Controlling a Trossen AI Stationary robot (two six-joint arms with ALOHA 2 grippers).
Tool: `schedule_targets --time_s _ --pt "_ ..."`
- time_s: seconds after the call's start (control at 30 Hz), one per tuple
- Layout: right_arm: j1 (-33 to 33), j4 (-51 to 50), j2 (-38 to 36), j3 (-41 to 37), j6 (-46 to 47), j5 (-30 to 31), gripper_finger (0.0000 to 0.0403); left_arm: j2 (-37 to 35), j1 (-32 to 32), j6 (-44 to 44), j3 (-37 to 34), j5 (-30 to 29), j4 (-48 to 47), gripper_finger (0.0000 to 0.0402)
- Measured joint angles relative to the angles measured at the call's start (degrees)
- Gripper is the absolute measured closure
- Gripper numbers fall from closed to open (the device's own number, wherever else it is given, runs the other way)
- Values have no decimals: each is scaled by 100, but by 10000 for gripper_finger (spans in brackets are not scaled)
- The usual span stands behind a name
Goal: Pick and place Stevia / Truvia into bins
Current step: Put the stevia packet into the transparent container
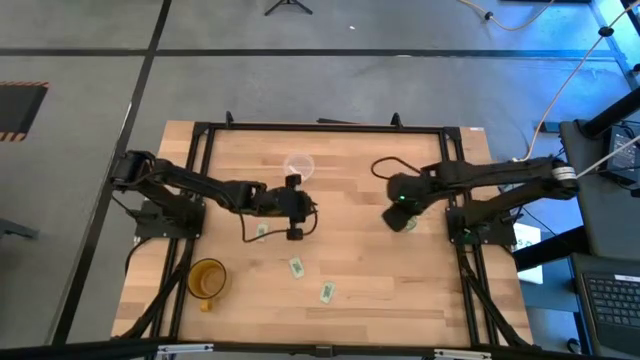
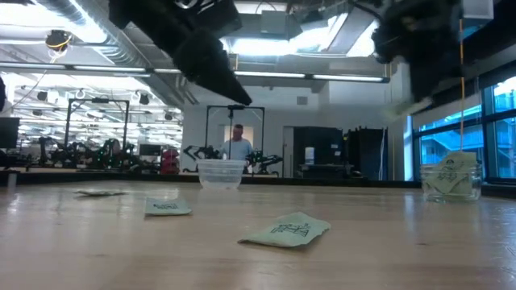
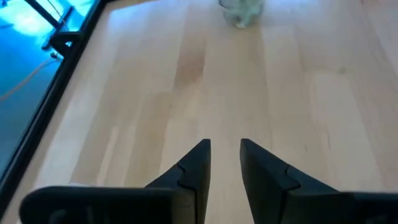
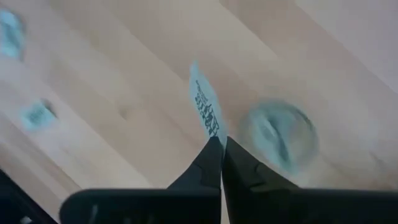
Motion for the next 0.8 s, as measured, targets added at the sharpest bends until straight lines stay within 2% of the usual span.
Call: schedule_targets --time_s 0.17,0.3,0.6,0.8 --pt "333 -1337 -144 2 273 39 403 -26 256 -99 2 207 283 320" --pt "682 -1926 46 2 442 235 403 -26 414 -94 2 212 366 324" --pt "1092 -1799 187 2 974 278 403 -26 693 -83 2 211 519 323" --pt "1251 -1449 404 2 1016 430 403 -26 740 -83 4 211 517 328"
